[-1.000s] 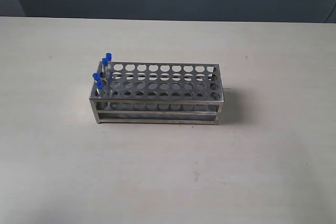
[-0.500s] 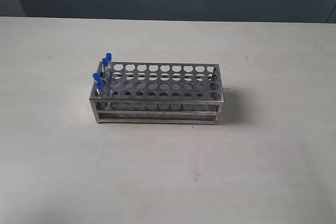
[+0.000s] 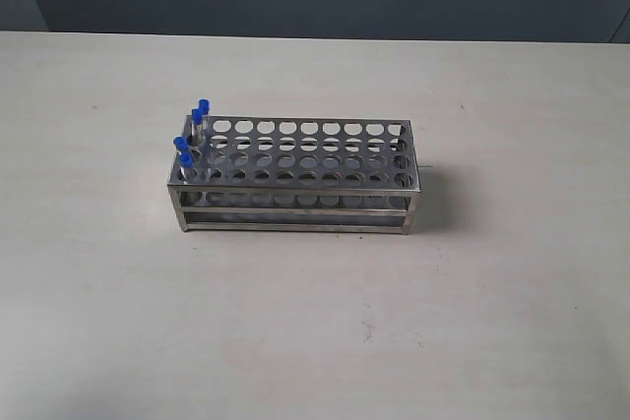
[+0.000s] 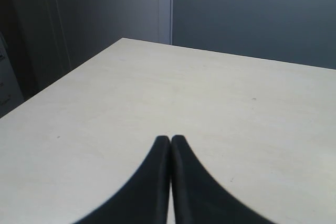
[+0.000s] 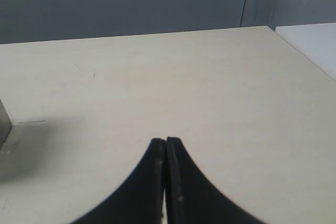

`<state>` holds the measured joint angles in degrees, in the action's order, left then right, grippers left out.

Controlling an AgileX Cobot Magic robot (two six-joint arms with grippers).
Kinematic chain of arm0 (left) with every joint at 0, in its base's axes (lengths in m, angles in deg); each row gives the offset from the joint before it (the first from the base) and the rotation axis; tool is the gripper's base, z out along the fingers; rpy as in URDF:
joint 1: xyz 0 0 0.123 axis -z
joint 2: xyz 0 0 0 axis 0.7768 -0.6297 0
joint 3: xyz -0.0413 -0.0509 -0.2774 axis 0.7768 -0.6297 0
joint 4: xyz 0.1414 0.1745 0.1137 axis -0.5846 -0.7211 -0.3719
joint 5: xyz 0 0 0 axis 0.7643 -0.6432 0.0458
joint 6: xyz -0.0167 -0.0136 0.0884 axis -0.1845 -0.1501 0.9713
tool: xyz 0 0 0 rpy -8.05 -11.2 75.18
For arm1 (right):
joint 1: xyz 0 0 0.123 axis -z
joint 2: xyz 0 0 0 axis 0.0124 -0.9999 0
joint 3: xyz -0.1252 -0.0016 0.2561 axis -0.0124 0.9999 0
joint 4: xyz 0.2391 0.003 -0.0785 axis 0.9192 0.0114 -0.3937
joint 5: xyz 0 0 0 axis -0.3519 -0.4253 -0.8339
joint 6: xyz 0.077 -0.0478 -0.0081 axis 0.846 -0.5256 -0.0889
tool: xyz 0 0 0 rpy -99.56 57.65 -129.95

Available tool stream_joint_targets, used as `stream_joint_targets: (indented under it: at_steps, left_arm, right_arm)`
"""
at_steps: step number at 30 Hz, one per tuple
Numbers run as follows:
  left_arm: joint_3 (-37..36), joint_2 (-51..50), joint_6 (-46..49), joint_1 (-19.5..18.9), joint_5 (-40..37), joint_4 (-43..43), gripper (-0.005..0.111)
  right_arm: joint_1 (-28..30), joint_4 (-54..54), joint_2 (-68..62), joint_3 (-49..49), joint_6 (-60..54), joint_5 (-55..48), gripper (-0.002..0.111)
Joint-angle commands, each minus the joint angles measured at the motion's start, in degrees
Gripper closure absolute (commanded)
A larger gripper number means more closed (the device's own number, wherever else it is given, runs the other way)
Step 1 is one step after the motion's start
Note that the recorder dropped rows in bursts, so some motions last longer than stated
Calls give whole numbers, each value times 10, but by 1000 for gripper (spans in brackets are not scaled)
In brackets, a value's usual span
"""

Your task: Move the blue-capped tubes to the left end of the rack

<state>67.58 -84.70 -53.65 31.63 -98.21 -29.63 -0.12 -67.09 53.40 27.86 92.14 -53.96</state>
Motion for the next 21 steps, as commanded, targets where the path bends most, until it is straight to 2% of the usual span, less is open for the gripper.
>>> stream_joint_targets:
  at_steps: [1,21]
  left_arm:
    - [1,2,-1,-1,-1,0,106]
    - [1,2,-1,-1,-1,0,106]
  right_arm:
    - [2,2,2,1,-4,2,108]
    - [2,8,2,1,-3,2,108]
